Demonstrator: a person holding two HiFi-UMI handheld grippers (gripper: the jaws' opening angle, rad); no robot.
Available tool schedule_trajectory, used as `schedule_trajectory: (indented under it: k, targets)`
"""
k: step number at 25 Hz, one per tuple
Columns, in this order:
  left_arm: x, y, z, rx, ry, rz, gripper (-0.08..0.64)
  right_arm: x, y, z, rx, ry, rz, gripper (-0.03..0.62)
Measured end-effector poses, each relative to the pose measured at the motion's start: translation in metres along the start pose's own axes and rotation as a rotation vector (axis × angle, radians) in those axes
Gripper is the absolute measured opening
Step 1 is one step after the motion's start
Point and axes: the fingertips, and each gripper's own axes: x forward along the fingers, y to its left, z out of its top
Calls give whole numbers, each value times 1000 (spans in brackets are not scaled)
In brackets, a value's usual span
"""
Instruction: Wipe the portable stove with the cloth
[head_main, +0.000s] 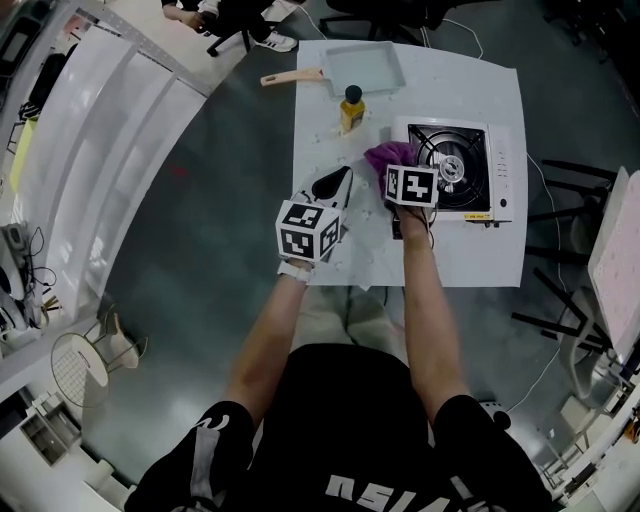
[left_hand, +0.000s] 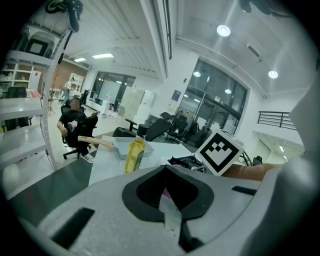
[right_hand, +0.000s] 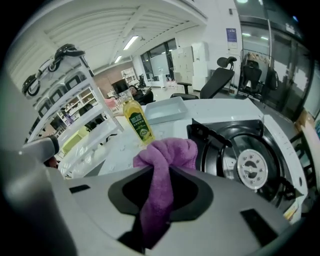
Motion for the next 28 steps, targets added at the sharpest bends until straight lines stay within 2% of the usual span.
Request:
schedule_trajectory:
  k: [3, 8, 12, 18, 28]
  targets:
    - [-12, -2, -2, 1, -7, 10, 6, 1, -1, -3, 0, 18, -27, 91]
    - [-28, 0, -3, 0, -19, 26, 6, -2, -1, -9, 118, 57, -23, 91]
    - [-35, -3, -6, 1, -23, 27, 6, -7, 3, -23, 154, 58, -45, 91]
    - [-41, -10, -9, 9, -31, 17, 6, -20, 5, -40, 151, -4, -60, 91]
    - [-61, -23, -21, 19, -31, 20, 6, -45, 10, -76, 118, -50, -26, 89]
